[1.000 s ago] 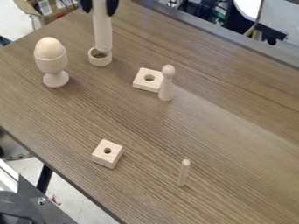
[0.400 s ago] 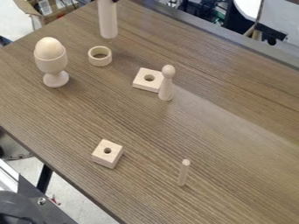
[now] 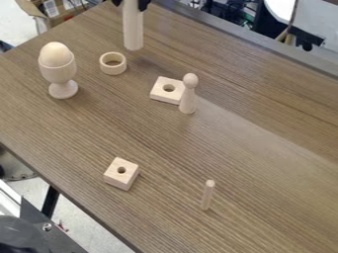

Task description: Put the big cylinder outside of the ring

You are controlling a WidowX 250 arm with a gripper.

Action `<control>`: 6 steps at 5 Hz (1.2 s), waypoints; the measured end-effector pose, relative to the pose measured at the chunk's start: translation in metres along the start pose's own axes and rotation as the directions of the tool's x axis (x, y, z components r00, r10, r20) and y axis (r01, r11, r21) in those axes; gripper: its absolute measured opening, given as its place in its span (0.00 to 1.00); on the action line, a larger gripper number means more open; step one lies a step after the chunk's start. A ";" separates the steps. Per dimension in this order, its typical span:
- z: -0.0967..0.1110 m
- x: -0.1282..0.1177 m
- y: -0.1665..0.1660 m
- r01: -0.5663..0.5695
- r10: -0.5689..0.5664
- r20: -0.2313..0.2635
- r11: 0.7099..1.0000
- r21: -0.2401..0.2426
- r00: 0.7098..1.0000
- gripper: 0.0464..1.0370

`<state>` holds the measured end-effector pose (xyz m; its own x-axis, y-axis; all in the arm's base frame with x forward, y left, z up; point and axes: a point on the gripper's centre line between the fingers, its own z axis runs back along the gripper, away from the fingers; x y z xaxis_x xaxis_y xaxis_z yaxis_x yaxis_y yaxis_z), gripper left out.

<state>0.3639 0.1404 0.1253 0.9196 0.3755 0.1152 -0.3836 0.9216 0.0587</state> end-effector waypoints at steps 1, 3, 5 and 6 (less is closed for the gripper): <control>-0.005 0.000 -0.004 0.004 -0.004 -0.004 1.000 0.002 1.000 0.52; -0.014 -0.001 -0.013 0.019 -0.019 -0.010 1.000 -0.001 1.000 0.52; -0.024 -0.006 -0.015 0.023 -0.023 -0.025 1.000 -0.012 0.999 0.52; -0.027 -0.007 -0.015 0.026 -0.027 -0.026 1.000 -0.014 0.999 0.57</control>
<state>0.3656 0.1264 0.0971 0.9314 0.3534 0.0874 -0.3582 0.9324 0.0481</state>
